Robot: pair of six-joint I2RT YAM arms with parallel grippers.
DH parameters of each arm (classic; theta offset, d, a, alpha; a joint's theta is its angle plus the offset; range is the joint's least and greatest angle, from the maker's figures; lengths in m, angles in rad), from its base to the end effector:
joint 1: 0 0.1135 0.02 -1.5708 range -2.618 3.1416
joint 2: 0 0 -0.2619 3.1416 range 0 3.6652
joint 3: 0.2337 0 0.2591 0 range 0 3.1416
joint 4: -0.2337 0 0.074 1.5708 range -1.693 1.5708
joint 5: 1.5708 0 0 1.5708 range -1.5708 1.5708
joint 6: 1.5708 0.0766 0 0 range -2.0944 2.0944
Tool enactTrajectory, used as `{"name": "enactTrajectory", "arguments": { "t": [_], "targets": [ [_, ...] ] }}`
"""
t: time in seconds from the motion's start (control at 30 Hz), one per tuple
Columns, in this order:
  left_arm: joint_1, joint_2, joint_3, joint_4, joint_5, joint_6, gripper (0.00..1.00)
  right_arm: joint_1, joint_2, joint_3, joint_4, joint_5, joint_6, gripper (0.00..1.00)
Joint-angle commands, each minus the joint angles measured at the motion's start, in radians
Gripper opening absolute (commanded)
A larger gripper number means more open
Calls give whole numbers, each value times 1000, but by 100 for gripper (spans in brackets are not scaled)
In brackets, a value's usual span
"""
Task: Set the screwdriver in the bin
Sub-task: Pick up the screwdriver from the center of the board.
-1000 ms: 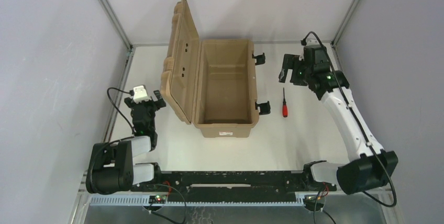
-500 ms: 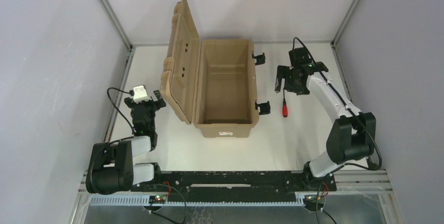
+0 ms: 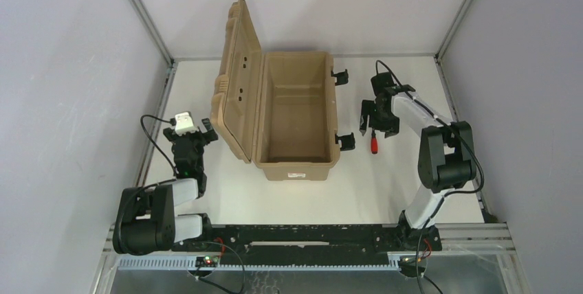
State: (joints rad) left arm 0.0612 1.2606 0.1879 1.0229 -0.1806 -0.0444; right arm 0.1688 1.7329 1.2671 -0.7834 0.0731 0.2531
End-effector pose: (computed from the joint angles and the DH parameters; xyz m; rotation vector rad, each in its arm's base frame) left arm 0.2610 0.0298 0.1627 -0.2243 1.6065 0.1592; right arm 0.3578 0.0553 0.1697 0.1352 2.8088 -0.0051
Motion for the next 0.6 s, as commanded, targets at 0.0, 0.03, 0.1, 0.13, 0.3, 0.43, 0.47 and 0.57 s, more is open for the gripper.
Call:
{"name": "enactTrajectory", "arguments": {
  "t": [0.0, 0.03, 0.1, 0.13, 0.3, 0.43, 0.47, 0.57],
  "targets": [
    [2, -3, 6, 29, -2, 15, 100, -12, 35, -17, 42, 5, 24, 81],
    [2, -3, 6, 29, -2, 14, 100, -14, 43, -21, 48, 4, 23, 79],
    [2, -3, 5, 29, -2, 15, 100, -17, 57, -31, 59, 4, 24, 76],
    [2, -4, 5, 29, -1, 14, 100, -18, 64, -35, 66, 3, 23, 73],
    [2, -4, 6, 29, -1, 14, 100, -24, 86, -50, 83, 3, 25, 63],
    [2, -4, 6, 29, -1, 14, 100, -26, 104, -56, 89, 3, 24, 55],
    [2, -3, 5, 29, -2, 15, 100, -26, 107, -56, 91, 1, 24, 54],
    [2, -3, 5, 29, -1, 15, 100, -27, 115, -59, 93, 3, 23, 48]
  ]
}}
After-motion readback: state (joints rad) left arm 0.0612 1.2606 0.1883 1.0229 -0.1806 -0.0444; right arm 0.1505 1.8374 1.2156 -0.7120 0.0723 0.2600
